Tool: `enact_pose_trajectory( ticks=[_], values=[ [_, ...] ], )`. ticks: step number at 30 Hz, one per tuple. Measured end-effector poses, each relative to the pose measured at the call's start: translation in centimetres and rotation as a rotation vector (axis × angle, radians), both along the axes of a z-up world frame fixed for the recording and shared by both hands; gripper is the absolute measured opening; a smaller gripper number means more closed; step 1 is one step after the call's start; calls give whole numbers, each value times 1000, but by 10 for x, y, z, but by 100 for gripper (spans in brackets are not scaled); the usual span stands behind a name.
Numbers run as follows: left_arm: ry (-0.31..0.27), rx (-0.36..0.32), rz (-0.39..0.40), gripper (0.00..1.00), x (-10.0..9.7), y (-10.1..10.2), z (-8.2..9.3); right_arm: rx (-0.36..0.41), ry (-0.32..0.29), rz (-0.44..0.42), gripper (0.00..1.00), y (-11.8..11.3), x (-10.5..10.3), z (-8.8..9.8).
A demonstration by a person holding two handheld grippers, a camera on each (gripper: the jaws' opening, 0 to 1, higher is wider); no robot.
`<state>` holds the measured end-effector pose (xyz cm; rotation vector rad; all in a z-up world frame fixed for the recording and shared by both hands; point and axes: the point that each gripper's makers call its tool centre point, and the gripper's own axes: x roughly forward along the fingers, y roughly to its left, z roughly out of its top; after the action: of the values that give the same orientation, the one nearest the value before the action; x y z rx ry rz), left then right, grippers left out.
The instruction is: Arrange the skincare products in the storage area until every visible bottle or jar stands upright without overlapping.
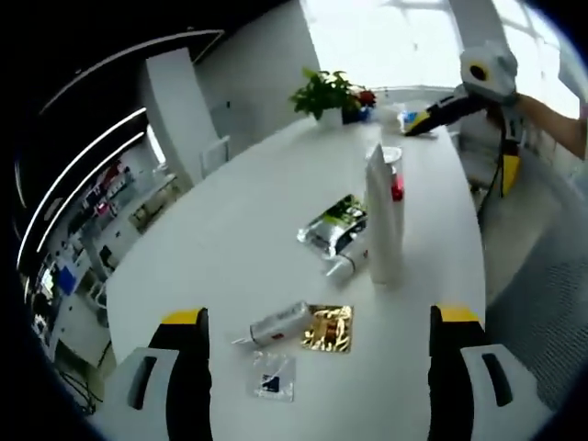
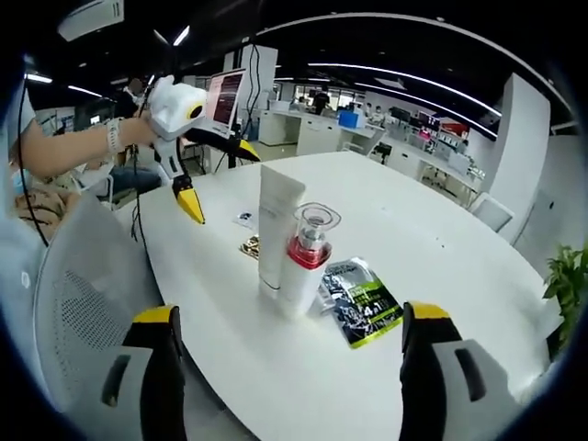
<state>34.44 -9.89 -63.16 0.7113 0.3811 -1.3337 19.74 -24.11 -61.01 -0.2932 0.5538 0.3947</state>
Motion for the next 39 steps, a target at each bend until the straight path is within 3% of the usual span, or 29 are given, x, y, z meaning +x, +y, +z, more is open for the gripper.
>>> enact_pose_trajectory(
  ticks=[9, 13, 23, 28, 39],
  values=[
    [-21, 102, -79, 84, 27, -3, -17, -3, 9, -11, 100, -4, 7, -3],
    [3, 138, -91, 66, 40, -4, -25, -11, 20, -8, 100, -4, 9, -6],
    [34, 248, -167, 45, 59, -5, -47, -6, 44, -23, 100, -6, 9, -14],
    [28, 392, -207, 46, 70, 2, -70, -6, 54, -40, 100, -10, 9, -17],
    [23, 499, -298, 41, 85, -8, -88, -2, 102, -65, 100, -13, 3, -32]
  ],
)
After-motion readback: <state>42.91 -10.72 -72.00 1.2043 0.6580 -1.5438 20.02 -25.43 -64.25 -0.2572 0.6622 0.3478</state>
